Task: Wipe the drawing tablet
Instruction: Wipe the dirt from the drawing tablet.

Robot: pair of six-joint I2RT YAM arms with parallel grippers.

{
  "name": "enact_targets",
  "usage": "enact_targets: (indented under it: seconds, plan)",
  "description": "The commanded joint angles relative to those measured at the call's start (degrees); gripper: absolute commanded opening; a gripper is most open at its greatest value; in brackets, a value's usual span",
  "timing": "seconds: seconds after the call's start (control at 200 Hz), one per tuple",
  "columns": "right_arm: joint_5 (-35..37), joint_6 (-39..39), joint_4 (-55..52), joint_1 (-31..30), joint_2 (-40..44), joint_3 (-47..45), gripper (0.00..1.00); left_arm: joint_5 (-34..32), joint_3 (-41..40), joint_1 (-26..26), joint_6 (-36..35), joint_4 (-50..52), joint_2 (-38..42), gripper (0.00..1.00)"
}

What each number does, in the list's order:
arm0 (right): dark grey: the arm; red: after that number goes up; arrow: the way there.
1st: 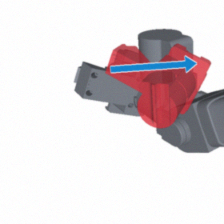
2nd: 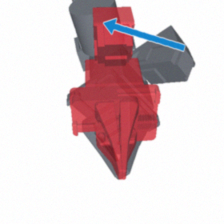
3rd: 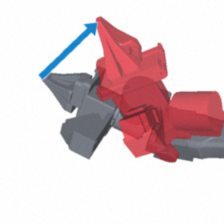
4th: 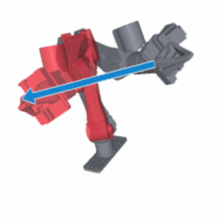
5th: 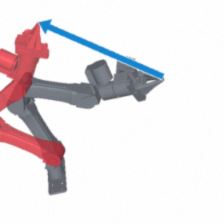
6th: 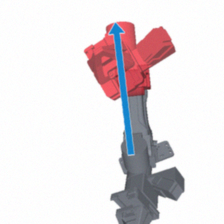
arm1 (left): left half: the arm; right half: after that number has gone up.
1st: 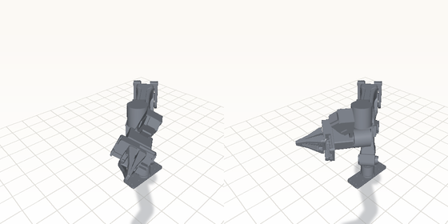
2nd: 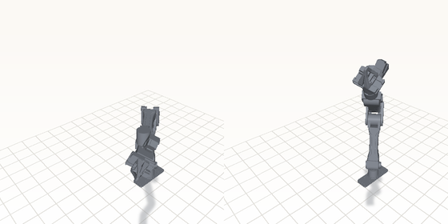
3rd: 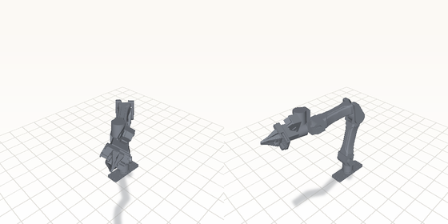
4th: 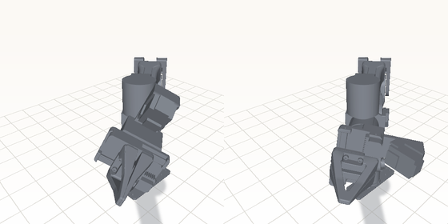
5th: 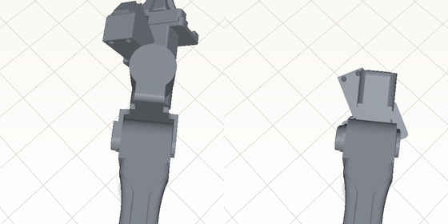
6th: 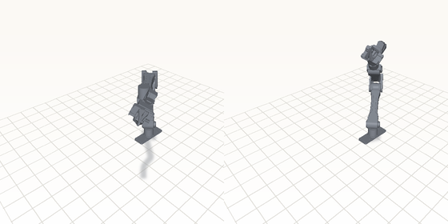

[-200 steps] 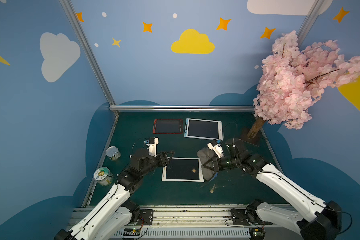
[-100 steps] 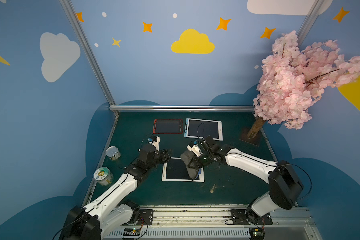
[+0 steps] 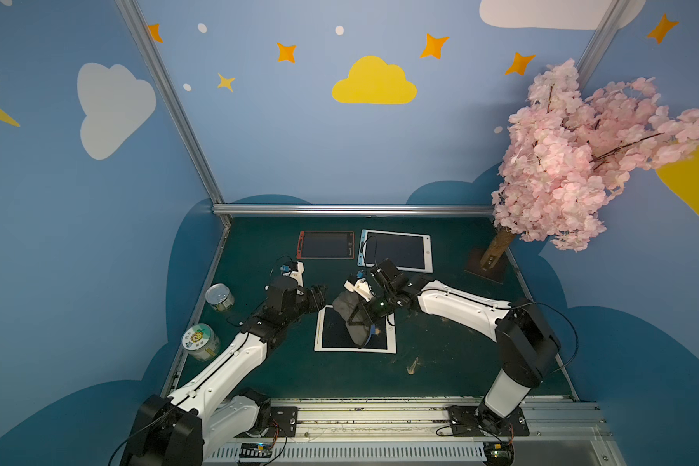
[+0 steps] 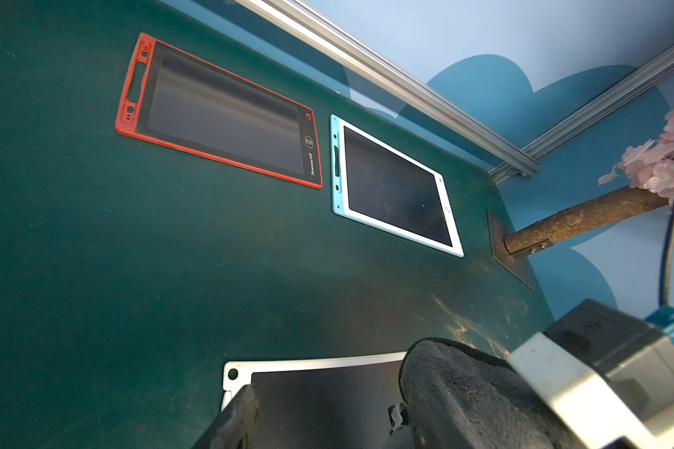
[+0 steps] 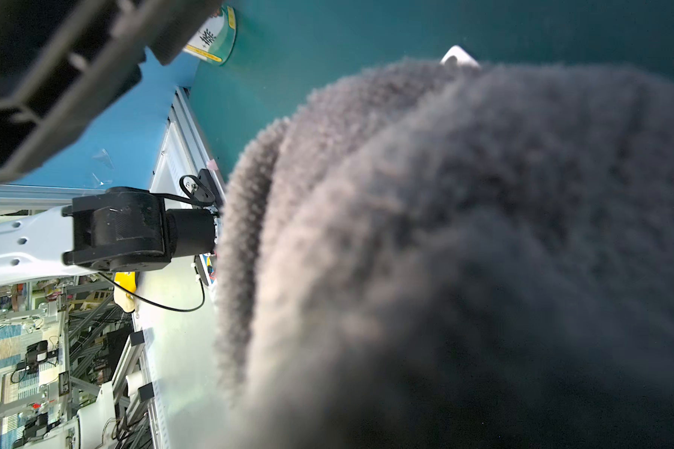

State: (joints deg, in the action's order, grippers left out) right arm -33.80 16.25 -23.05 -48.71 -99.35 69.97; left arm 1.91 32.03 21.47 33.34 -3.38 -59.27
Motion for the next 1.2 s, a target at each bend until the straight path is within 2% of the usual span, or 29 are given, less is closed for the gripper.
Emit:
enact_targets:
  seconds: [0.0, 0.22, 0.34, 0.541, 0.721, 0.926, 1.131, 1.196]
  plan:
    - [0.6, 0.5, -1.4, -1.2, 1.3, 1.4, 0.0, 0.4, -1.6, -0.3, 1.7, 2.0, 3.2, 0.63]
    - [0.7, 4.0, -0.3, -3.3, 3.8, 0.5, 0.0, 3.3, -4.9, -0.5, 6.0, 4.6, 7.4, 0.65]
    - [3.8, 5.2, -1.2, -5.1, 6.8, 0.2, 0.0, 6.0, -6.5, -0.5, 7.9, 3.9, 8.5, 0.65]
    - [10.3, 6.0, -3.6, -7.0, 13.3, -1.6, 0.0, 10.5, -6.6, -0.5, 7.2, 5.8, 6.8, 0.66]
    - [14.4, 5.2, -7.0, -6.9, 16.4, -2.5, 0.0, 10.1, -8.7, -0.3, 6.2, 8.2, 8.9, 0.66]
    - [14.6, 6.0, -7.3, -6.7, 13.5, -2.9, 0.0, 7.0, -8.2, 0.8, 3.7, 11.6, 4.7, 0.65]
    - [11.6, 4.9, -7.9, -6.6, 4.8, 1.2, 0.0, 1.7, -4.7, 5.8, 1.1, 14.3, -4.2, 0.59]
    - [9.1, 4.6, -8.3, -6.5, 1.2, 3.1, 0.0, 1.9, -3.4, 6.3, 0.0, 15.5, -6.4, 0.56]
